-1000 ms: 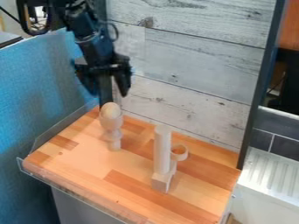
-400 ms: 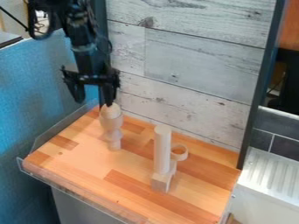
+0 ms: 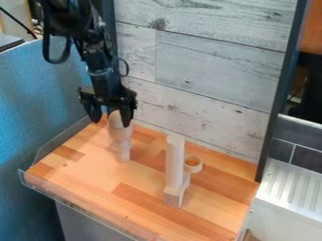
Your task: Remove the ball from the cup and put it inside the circle
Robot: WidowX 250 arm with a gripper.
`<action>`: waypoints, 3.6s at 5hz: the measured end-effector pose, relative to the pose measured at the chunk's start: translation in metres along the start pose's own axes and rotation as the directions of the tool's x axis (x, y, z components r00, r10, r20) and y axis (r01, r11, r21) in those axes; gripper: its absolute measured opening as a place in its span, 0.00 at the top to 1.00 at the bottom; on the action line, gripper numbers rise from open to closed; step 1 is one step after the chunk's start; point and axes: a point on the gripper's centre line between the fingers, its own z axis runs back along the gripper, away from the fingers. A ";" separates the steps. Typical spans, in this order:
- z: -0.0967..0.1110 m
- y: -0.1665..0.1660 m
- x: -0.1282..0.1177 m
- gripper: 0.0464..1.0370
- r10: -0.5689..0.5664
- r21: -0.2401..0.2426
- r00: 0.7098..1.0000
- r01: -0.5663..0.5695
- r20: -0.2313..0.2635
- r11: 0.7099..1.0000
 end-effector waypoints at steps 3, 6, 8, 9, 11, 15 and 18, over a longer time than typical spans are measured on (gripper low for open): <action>-0.004 0.003 0.038 0.04 0.077 0.005 0.997 -0.077 -0.010 0.997; -0.009 0.012 0.034 0.04 0.166 0.119 0.978 -0.151 -0.124 0.981; -0.014 0.013 0.037 0.04 0.154 0.119 0.984 -0.143 -0.090 0.982; -0.019 0.014 0.037 0.07 0.154 0.118 0.985 -0.143 -0.084 0.983; -0.022 0.016 0.036 0.38 0.177 0.129 0.980 -0.165 -0.087 0.978; 0.005 -0.019 0.059 0.38 0.113 -0.088 0.993 -0.115 -0.018 0.989; 0.005 -0.069 0.050 0.38 -0.074 -0.168 0.997 0.074 0.010 0.983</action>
